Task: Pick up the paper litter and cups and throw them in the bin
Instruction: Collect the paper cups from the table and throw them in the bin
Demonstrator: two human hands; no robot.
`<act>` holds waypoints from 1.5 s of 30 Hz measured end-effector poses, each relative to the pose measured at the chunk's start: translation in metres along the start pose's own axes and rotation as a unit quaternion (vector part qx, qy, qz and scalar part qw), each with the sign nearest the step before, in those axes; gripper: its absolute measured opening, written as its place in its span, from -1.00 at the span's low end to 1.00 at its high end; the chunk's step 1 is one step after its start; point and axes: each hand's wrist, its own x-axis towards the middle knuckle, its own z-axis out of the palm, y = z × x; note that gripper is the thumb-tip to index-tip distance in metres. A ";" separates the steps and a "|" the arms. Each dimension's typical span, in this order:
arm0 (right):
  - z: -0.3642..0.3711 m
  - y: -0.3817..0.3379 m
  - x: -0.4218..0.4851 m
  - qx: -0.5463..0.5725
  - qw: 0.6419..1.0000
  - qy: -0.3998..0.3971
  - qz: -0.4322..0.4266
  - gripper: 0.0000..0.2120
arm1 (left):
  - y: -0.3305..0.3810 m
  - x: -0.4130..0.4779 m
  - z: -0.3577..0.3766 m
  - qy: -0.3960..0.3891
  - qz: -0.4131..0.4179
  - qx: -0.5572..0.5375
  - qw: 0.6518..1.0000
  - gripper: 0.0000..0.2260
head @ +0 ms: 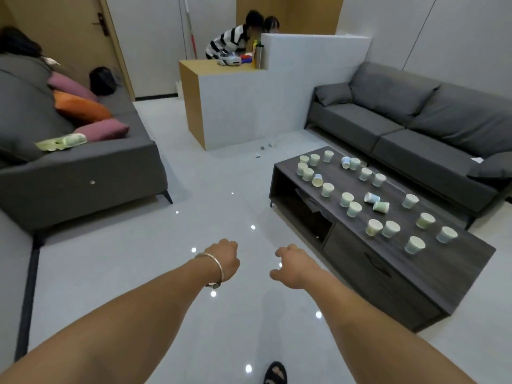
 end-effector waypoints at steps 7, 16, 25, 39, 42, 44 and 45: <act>-0.087 0.004 0.128 -0.022 0.998 -0.001 -0.053 -0.39 | -0.026 0.114 -0.061 -0.029 -0.044 0.101 0.994 -0.81; -0.142 -0.018 0.272 -0.049 0.996 -0.019 -0.079 -0.40 | -0.046 0.256 -0.096 -0.062 -0.030 0.103 0.992 -0.61; -0.220 -0.065 0.440 -0.079 0.995 0.007 -0.058 -0.36 | -0.122 0.442 -0.167 0.054 0.002 0.119 0.991 -0.49; -0.311 -0.082 0.692 -0.035 0.997 -0.013 -0.067 -0.34 | -0.182 0.678 -0.248 0.015 0.007 0.126 0.992 -0.59; -0.344 -0.077 0.754 -0.024 0.997 -0.014 -0.071 -0.34 | -0.185 0.733 -0.277 0.013 -0.015 0.137 0.990 -0.54; -0.366 -0.074 0.790 -0.021 0.997 -0.018 -0.075 -0.33 | -0.189 0.771 -0.299 0.019 -0.022 0.136 0.990 -0.54; -0.377 -0.073 0.808 -0.025 0.996 -0.015 -0.079 -0.33 | -0.190 0.790 -0.310 0.028 -0.025 0.134 0.990 -0.53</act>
